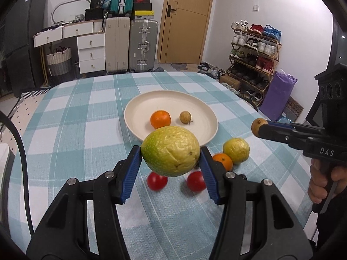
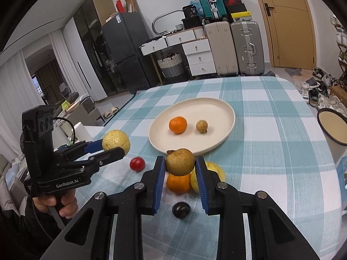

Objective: Organize fruits
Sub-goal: 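Carry the yellow-green fruit in the left tool while the right tool carries the brown fruit to the plate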

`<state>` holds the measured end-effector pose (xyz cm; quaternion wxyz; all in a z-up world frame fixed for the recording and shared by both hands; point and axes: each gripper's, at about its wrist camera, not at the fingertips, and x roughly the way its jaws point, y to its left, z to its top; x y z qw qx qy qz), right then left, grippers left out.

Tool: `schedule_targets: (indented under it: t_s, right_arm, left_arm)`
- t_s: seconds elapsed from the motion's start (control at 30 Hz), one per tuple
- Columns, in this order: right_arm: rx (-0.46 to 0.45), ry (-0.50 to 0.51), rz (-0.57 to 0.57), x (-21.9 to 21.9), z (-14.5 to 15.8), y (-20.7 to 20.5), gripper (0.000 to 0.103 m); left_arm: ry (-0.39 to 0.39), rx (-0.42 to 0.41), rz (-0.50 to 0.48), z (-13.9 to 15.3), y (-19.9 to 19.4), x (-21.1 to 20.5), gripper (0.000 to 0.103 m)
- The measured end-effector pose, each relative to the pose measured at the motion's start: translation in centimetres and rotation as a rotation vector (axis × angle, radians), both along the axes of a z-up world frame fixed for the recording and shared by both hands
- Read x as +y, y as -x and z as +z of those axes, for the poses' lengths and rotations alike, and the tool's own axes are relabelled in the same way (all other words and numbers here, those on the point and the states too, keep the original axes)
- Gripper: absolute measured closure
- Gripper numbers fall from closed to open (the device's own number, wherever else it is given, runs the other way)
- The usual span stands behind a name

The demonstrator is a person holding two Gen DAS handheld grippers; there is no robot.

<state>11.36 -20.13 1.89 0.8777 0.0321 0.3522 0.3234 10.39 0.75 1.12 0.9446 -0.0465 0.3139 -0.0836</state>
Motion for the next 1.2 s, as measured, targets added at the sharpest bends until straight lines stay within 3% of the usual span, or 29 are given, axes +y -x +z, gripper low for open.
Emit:
schedule_targets:
  t_s: [0.47, 1.2]
  right_arm:
    - [0.011, -0.019, -0.05, 0.2, 0.5, -4.2, 0.074]
    - [0.088, 0.044, -0.005, 3.0, -2.2, -8.8, 0.074]
  left_arm:
    - [0.004, -0.025, 0.023, 0.0, -5.2, 0.4, 0.051]
    - [-0.005, 0.08, 0.042, -4.1, -10.9, 1.0, 0.051]
